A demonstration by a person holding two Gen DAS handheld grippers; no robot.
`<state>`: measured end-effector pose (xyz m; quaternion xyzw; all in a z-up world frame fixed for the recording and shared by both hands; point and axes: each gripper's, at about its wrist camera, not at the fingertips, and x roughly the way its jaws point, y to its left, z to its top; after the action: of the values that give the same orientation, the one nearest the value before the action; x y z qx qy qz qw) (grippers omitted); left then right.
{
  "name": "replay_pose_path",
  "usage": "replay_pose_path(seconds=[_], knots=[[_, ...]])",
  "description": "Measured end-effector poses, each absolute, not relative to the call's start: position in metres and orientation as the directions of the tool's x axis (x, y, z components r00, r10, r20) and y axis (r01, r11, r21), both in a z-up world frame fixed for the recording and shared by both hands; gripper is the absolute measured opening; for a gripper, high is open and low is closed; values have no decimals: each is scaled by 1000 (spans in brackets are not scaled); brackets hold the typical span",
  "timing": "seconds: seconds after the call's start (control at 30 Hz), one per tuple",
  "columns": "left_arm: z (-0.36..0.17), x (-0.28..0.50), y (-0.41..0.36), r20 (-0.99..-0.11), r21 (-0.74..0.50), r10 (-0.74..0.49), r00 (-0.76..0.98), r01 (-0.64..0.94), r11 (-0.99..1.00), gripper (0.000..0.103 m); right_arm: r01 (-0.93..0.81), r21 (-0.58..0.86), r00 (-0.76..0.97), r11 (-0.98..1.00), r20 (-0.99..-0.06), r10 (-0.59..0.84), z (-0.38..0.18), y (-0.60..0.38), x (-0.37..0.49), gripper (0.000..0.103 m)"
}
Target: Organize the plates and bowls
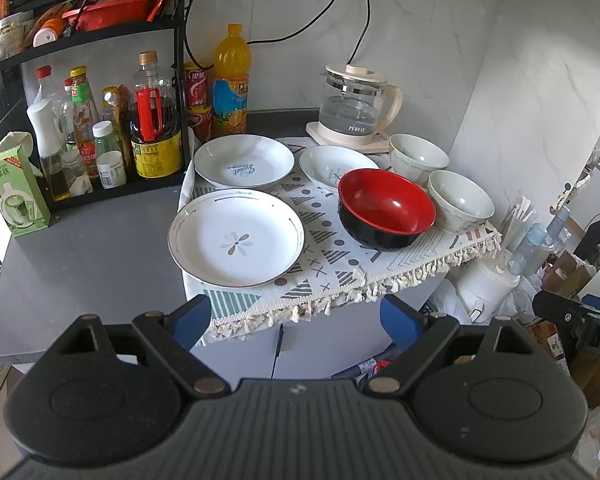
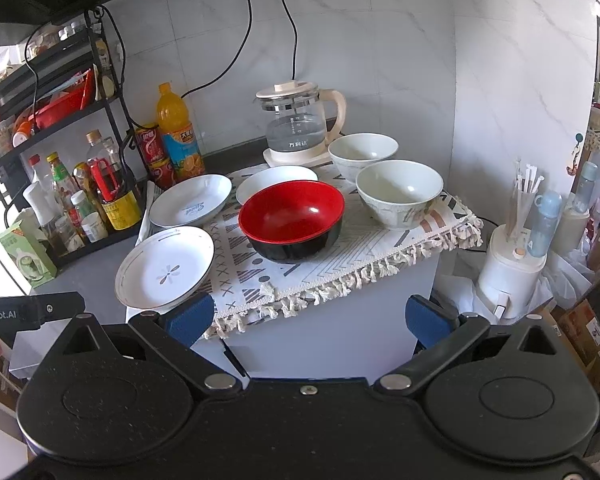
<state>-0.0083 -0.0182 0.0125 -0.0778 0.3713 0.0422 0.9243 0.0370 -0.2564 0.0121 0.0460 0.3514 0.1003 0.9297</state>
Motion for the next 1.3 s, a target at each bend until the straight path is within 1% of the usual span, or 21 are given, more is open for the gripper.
replay_pose_path(seconds=[0.83, 1.3], knots=[[18, -1, -14, -696, -119, 17, 717, -139, 983, 90, -187, 140, 727, 972, -646, 232, 15, -250, 44, 103], [17, 2, -21, -704, -113, 15, 710, -132, 985, 90, -172, 137, 726, 975, -652, 220, 14, -257, 42, 103]])
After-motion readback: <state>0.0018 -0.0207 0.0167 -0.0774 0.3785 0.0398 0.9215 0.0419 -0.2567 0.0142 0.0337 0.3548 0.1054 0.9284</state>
